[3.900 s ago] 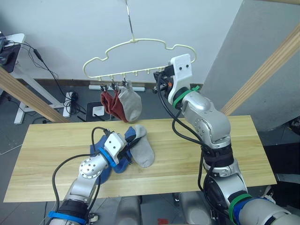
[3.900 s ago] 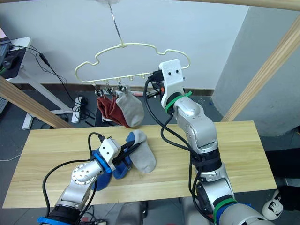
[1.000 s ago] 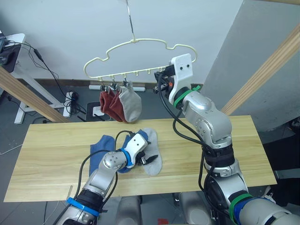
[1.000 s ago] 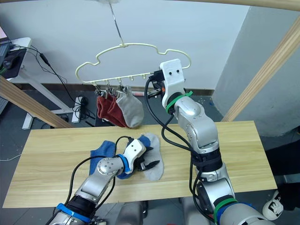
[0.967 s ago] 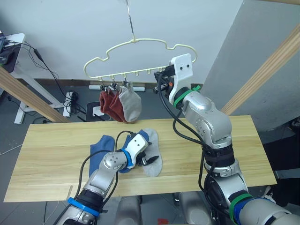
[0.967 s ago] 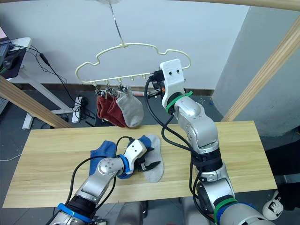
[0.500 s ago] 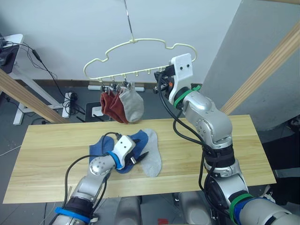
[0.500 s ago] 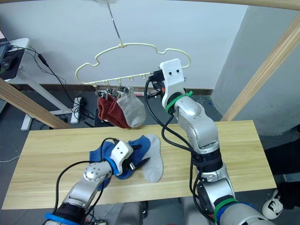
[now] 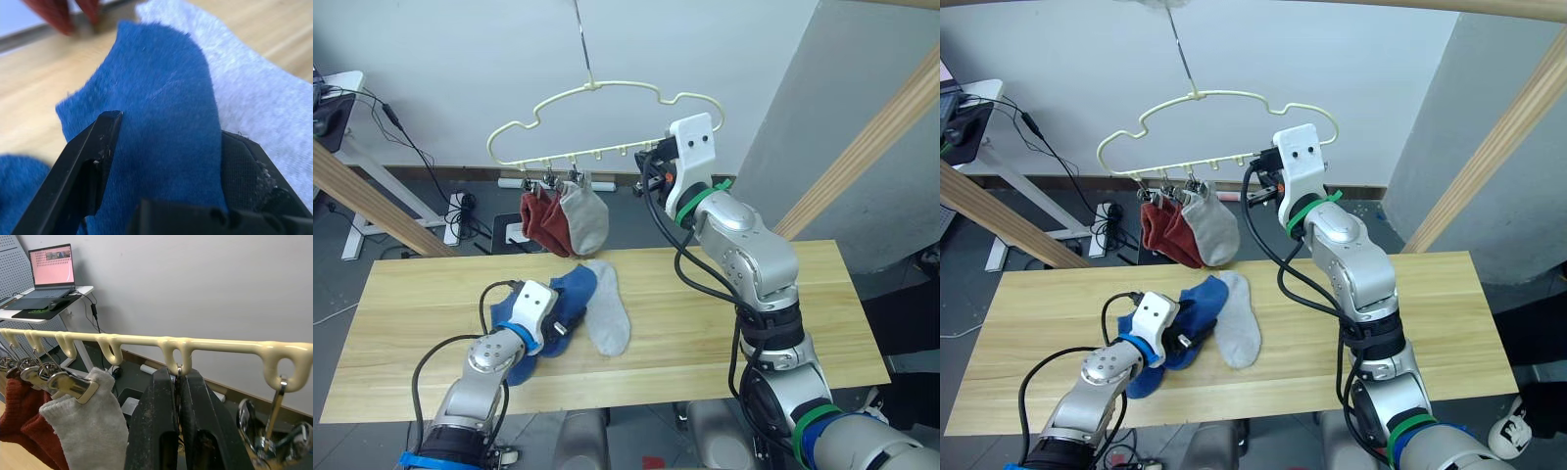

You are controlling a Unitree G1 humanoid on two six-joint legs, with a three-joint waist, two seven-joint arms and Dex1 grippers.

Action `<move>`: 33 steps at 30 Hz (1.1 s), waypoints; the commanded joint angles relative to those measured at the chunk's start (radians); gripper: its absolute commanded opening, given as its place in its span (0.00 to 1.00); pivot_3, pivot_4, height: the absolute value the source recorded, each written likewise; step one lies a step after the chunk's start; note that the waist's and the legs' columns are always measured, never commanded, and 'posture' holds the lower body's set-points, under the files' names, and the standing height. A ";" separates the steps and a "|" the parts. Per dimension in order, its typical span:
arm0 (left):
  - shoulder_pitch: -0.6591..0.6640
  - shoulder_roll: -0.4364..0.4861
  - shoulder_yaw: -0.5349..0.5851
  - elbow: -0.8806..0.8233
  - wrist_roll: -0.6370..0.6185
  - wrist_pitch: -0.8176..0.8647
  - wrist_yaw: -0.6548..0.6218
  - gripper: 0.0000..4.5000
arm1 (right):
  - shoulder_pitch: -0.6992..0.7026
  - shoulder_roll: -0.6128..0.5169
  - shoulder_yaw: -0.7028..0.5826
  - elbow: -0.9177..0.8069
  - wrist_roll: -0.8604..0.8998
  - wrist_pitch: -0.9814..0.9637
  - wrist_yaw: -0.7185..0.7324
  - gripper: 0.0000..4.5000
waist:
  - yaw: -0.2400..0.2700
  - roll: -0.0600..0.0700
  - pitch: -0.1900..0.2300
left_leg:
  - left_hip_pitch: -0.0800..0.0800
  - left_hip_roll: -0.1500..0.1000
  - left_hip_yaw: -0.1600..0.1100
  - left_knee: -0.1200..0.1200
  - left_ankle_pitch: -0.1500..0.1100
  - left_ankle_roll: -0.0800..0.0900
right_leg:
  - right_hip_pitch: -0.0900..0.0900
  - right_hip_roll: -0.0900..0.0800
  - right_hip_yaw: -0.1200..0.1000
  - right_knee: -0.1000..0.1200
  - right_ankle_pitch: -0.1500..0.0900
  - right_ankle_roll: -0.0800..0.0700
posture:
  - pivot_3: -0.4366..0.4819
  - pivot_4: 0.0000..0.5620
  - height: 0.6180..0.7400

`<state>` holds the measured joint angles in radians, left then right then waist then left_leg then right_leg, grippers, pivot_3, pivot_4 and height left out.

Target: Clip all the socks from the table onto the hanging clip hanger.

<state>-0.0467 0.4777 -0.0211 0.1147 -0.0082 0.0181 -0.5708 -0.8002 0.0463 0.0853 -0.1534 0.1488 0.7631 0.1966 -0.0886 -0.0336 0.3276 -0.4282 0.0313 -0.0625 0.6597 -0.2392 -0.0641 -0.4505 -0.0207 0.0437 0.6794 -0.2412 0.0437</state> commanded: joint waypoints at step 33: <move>-0.050 -0.002 -0.245 0.027 0.103 0.014 -0.167 0.42 | 0.002 0.001 0.011 -0.052 0.024 -0.002 -0.005 0.00 | -0.001 0.000 0.000 | 0.000 0.000 0.000 0.000 0.000 0.000 | 0.000 0.000 0.000 0.000 0.000 0.000 | 0.33 0.58 0.85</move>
<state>-0.1272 0.4650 -0.2489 0.1280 0.0945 0.0302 -0.7239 -0.7997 0.0449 0.0987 -0.1538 0.1596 0.7643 0.1946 -0.0892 -0.0334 0.3278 -0.4283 0.0312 -0.0621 0.6593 -0.2392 -0.0641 -0.4507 -0.0205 0.0440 0.6793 -0.2416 0.0441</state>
